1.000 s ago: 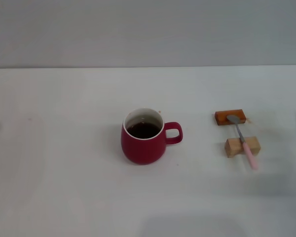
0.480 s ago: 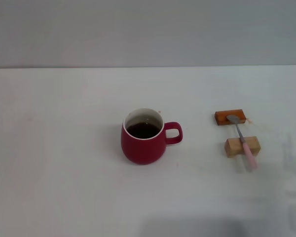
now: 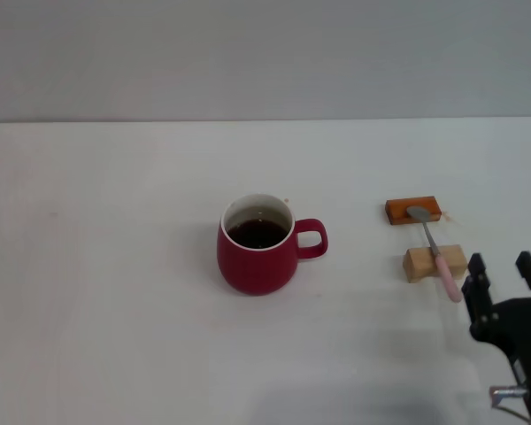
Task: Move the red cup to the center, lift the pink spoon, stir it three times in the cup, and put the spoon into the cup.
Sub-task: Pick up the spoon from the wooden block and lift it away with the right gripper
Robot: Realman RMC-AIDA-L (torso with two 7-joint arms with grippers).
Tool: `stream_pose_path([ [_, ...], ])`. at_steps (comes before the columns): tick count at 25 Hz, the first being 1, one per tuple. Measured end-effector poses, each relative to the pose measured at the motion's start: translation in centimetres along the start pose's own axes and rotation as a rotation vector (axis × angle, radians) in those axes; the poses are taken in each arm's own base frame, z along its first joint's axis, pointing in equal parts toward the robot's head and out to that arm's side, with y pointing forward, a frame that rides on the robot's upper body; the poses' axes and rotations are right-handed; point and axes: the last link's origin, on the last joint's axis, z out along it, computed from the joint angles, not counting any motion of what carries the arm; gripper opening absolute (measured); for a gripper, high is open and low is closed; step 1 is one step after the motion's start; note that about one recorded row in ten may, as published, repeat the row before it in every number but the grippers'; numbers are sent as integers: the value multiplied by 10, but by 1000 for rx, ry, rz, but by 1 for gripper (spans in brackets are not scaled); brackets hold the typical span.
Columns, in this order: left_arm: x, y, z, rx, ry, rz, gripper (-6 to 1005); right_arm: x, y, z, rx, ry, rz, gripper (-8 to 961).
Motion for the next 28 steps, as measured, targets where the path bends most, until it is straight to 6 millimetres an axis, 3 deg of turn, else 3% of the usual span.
stream_pose_path([
  [1,0,-1,0,2,1,1,848,2,2,-2,-7,10,4,529],
  [14,-2,-6,-3,12,-2,3,847,24,6,-25,-61,83,-30,529],
  [28,-2,-4,-4,9,0,-13,848,37,-5,-22,-80,31,-18,529],
])
